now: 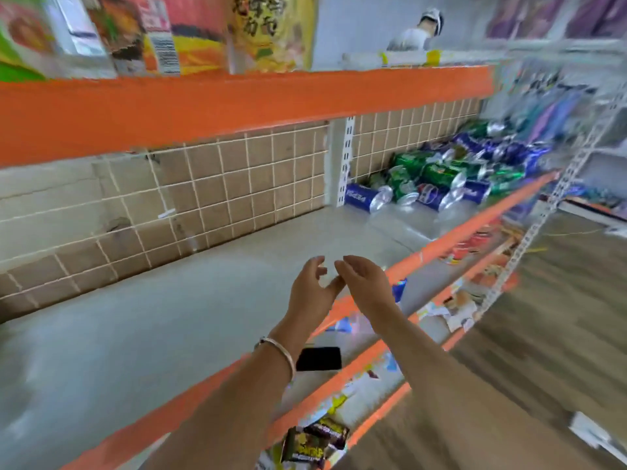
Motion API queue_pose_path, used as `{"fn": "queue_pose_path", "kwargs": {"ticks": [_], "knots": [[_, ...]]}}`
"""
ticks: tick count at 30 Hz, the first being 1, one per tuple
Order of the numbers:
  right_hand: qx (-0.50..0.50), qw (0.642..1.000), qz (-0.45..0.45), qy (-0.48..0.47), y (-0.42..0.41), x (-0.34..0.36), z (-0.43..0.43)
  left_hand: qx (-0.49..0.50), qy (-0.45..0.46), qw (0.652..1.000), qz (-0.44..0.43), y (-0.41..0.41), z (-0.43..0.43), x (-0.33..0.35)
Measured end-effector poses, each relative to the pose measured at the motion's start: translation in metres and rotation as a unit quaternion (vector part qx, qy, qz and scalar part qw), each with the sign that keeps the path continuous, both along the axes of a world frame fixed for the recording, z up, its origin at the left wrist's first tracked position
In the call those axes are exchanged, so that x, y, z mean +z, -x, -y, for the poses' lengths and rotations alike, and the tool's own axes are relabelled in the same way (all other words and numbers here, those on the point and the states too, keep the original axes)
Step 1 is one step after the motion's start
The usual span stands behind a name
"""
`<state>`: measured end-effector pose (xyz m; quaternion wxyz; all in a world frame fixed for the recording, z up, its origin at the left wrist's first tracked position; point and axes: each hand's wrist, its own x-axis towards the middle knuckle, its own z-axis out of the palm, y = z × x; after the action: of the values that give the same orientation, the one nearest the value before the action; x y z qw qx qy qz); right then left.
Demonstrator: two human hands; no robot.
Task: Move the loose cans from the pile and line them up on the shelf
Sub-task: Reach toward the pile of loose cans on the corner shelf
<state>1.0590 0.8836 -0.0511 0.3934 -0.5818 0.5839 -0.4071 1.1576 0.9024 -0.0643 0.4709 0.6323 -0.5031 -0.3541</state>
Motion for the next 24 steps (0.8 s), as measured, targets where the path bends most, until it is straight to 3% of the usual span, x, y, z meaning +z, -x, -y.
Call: {"fn": "queue_pose_path", "kwargs": {"ticks": [6,14,17,20,24], "knots": [[-0.038,0.999,-0.027,-0.008,0.098,-0.001,0.051,-0.031,-0.031,0.999,-0.014,0.094,0.057,-0.002],[-0.084,0.996,-0.006,-0.026,0.176,-0.019,0.133,-0.086,-0.068,0.994,-0.014,0.169,0.155,-0.003],[-0.089,0.995,-0.036,-0.016,0.202,-0.024,0.180,-0.108,-0.091,0.990,-0.017,0.193,0.204,-0.003],[-0.079,0.994,-0.072,-0.021,0.227,-0.027,0.224,-0.088,-0.137,0.987,-0.013,0.207,0.256,0.003],[-0.097,0.993,-0.062,-0.026,0.256,-0.013,0.277,-0.037,-0.119,0.991,0.040,0.206,0.320,0.013]]}}
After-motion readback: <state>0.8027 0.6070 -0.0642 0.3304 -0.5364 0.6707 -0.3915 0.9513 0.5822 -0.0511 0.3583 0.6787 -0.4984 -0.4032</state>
